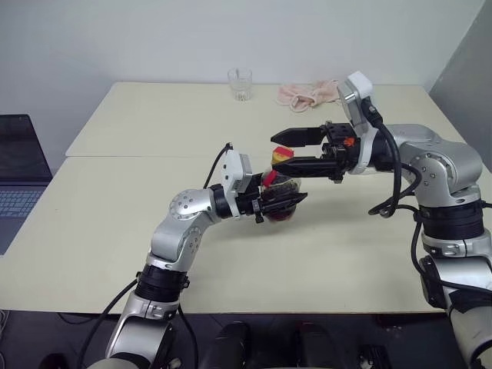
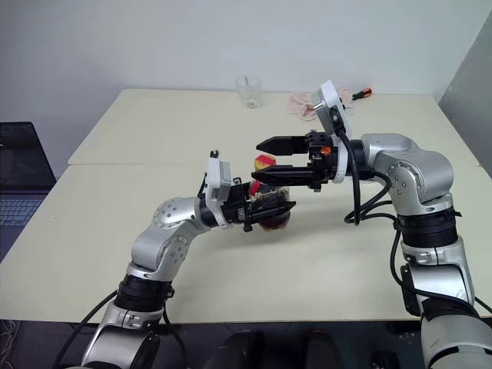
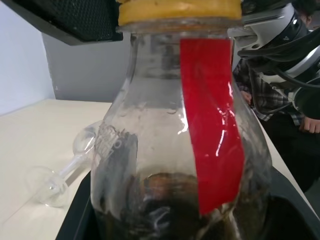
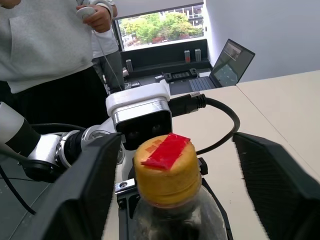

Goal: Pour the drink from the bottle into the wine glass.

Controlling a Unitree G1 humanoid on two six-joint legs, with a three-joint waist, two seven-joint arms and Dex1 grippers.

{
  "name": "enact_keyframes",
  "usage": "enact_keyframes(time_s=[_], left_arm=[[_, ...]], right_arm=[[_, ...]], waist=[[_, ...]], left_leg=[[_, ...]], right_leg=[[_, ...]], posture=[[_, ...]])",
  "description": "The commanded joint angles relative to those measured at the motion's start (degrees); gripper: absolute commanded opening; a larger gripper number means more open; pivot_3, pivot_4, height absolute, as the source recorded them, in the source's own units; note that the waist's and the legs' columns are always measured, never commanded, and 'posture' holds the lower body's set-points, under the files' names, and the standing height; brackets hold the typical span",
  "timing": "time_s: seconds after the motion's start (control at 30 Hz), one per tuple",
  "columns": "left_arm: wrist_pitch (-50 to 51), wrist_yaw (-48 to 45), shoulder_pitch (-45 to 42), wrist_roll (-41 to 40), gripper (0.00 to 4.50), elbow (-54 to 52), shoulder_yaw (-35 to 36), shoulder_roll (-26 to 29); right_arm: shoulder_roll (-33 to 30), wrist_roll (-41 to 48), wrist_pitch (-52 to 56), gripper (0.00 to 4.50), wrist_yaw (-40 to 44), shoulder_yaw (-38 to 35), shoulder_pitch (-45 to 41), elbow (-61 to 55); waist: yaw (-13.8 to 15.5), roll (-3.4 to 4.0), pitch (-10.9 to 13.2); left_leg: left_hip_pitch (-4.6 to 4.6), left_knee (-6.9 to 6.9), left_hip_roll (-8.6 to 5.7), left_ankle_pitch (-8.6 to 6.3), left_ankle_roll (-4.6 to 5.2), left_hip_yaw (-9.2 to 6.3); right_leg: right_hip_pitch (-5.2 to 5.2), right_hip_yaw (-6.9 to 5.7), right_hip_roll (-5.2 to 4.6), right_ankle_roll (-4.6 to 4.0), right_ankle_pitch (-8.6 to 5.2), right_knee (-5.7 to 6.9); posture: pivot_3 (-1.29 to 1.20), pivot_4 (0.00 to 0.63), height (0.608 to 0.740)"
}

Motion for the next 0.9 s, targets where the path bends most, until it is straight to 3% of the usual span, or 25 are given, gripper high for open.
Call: enact_keyframes(time_s=[0.03, 0.13, 0.33, 0.47, 0.63, 0.77, 0.9], left_arm=[[0.0, 0.7, 0.0, -1.4, 2.21, -3.1, 0.2, -0.3], [0.1, 1.0, -0.1, -1.4, 2.21, -3.1, 0.3, -0.3], [0.1, 1.9, 0.1, -0.7, 2.21, -2.7, 0.4, 0.2], [-0.5, 3.3, 0.4, 0.7, 2.19, -2.0, 0.8, 0.8], [-0.8, 4.3, 1.0, 0.7, 2.14, -1.6, 1.5, 0.8], [-1.1, 4.3, 1.0, 0.7, 2.07, -0.9, 1.5, 0.6], [-1.4, 4.2, 0.5, 0.8, 2.05, 0.2, 1.5, 0.2]], right_arm=[[0.0, 1.4, -0.4, 2.32, 0.6, -1.2, -1.2, -0.8], [0.1, 1.4, -0.3, 1.32, 0.7, -1.4, -1.4, -0.6], [0.4, 0.6, -0.3, 1.28, -3.1, -2.3, -1.0, -2.5], [4.2, -3.6, 2.3, 1.28, -19.2, -2.4, -1.2, -9.4], [9.8, -11.8, 8.8, 1.28, -38.2, 3.0, 1.4, -21.3], [20.4, -19.8, 16.7, 1.28, -57.5, 6.1, 3.5, -28.1], [26.5, -24.2, 20.4, 1.28, -66.0, 6.5, 3.8, -30.0]], waist=[[0.0, 0.0, 0.0], [0.0, 0.0, 0.0], [0.0, 0.0, 0.0], [-0.2, 0.0, 0.0], [0.1, 0.0, 0.0], [0.1, 0.01, 0.0], [0.2, 0.02, 0.0]], left_leg=[[0.0, 0.0, 0.0, 0.0, 0.0, 0.0], [0.0, 0.0, 0.0, 0.0, 0.0, 0.0], [0.0, 0.0, 0.0, 0.0, 0.0, 0.0], [0.0, -0.01, 0.01, 0.0, 0.0, 0.0], [0.0, -0.02, 0.0, 0.0, -0.02, -0.05], [0.0, -0.02, -0.03, 0.01, -0.03, -0.05], [0.0, -0.02, -0.04, 0.01, -0.04, -0.05]], right_leg=[[0.0, 0.0, 0.0, 0.0, 0.0, 0.0], [0.0, 0.0, 0.0, 0.0, 0.0, 0.0], [0.0, 0.0, 0.0, 0.0, 0.0, 0.0], [-0.05, 0.03, 0.0, 0.0, 0.0, 0.03], [-0.1, 0.08, 0.0, 0.0, 0.0, 0.06], [-0.13, 0.12, 0.0, 0.0, 0.0, 0.14], [-0.21, 0.16, 0.01, -0.01, -0.01, 0.27]], posture=[[0.0, 0.15, 0.74], [0.0, 0.15, 0.74], [0.0, 0.15, 0.74], [0.0, 0.15, 0.74], [0.0, 0.15, 0.74], [0.0, 0.15, 0.74], [0.0, 0.15, 0.74]])
